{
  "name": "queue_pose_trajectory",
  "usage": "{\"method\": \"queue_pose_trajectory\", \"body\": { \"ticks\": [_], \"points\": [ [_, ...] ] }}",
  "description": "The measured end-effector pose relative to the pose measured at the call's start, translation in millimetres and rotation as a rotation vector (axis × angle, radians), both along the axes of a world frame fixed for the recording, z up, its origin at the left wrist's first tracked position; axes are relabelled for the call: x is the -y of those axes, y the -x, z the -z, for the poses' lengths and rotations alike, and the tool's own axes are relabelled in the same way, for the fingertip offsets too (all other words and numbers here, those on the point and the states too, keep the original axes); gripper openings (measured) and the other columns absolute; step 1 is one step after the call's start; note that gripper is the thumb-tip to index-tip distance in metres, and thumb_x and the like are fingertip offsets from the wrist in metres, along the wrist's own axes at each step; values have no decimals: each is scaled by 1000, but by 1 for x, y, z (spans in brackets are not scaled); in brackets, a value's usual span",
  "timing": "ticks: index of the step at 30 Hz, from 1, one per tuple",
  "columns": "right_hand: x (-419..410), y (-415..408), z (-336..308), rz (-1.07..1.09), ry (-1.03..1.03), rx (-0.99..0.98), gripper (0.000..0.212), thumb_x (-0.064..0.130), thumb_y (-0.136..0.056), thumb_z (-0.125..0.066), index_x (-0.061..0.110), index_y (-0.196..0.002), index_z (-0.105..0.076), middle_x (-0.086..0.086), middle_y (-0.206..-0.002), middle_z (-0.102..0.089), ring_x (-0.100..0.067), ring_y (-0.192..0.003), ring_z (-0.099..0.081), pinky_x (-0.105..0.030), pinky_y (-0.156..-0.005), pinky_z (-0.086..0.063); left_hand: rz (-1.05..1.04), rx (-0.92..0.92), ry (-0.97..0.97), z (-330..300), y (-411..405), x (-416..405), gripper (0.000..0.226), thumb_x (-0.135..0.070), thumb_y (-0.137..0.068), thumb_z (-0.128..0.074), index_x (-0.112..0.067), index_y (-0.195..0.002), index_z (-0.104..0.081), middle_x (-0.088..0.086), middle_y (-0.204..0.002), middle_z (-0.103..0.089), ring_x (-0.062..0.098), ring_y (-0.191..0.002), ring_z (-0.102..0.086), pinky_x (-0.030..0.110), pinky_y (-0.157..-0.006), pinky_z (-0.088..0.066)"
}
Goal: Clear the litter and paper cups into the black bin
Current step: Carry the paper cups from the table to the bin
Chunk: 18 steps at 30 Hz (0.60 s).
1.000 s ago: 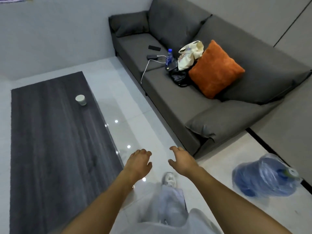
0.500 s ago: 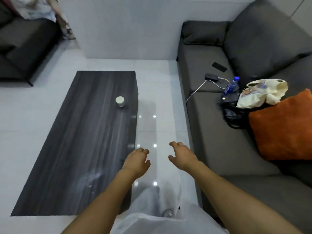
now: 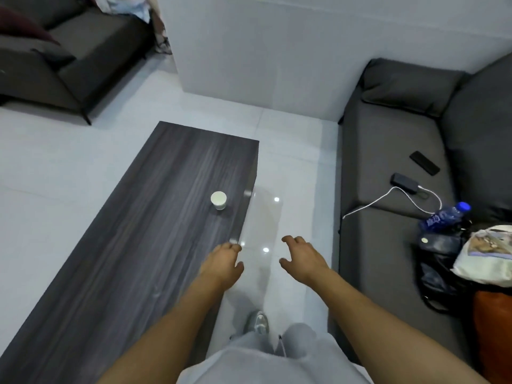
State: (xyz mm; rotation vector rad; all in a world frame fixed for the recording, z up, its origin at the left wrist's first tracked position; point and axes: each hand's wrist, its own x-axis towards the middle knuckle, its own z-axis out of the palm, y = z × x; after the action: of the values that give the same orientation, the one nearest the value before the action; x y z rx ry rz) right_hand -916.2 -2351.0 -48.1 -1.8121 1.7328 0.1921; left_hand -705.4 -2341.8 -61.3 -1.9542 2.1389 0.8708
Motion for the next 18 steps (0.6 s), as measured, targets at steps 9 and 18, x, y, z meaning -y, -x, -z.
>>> {"method": "queue_pose_trajectory", "body": {
  "ticks": [9,18],
  "points": [
    [156,-54,7,-233,-20,17,56,34,-94,-54,20,-144,-32,-8,-139,-43,-28,-122,-47,-36,-96,-45,-251,-2,-56,12,-47,97,44,-33,-95,-48,-14,-135,-45,7,-136,-48,25,-126,-43,35,-103,-38],
    [294,-124,57,-501,-137,-19,55,38,-93,-57,21,-141,-36,-6,-142,-43,-27,-126,-45,-40,-104,-43,-524,14,-186,47,-68,174,40,-32,-94,-45,-15,-131,-47,7,-133,-48,26,-123,-45,35,-101,-37]
  ]
}}
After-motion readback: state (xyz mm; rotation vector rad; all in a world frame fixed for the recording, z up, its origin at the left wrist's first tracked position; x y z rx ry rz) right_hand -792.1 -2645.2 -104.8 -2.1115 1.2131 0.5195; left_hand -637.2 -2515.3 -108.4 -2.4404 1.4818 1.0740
